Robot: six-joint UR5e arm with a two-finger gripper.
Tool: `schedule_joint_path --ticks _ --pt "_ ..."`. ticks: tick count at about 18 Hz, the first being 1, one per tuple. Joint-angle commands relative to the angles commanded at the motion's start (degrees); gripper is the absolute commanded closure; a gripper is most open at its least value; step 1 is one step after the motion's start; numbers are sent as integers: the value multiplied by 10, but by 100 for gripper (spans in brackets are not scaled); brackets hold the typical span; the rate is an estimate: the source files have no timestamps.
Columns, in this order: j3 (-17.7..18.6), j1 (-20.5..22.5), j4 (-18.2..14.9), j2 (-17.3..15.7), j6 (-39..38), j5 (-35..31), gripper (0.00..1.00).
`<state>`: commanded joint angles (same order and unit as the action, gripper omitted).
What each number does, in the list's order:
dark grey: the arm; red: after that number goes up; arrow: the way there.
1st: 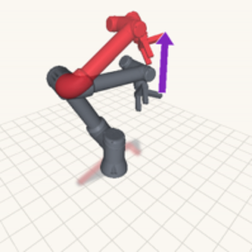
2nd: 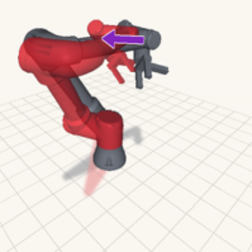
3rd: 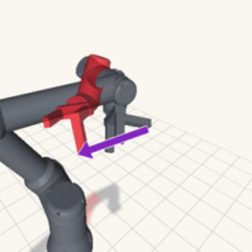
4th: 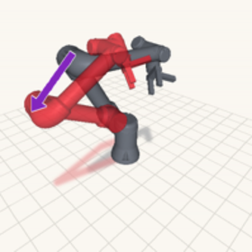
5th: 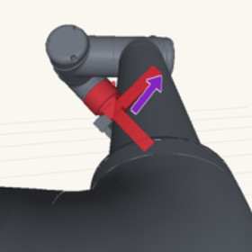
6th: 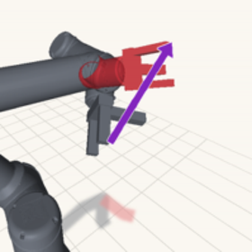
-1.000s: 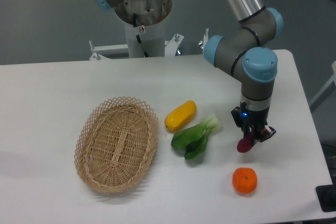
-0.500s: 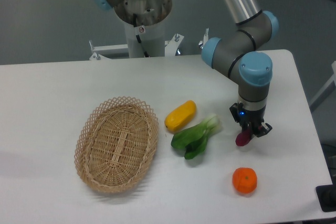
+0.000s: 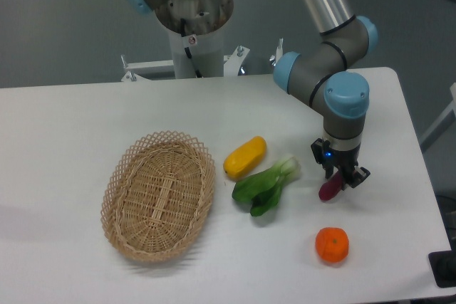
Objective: Place the sweet potato on the table
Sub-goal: 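Open the gripper to release the sweet potato and lift away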
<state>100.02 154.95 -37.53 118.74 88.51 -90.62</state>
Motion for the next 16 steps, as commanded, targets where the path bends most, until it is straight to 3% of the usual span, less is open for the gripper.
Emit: schedule_joint_path --ticks 7,13,16 --pt "0 -2 1 -25 -12 -1 0" --pt "-9 0 -7 -88 -1 -14 0" --pt "-19 18 -39 -114 31 -25 0"
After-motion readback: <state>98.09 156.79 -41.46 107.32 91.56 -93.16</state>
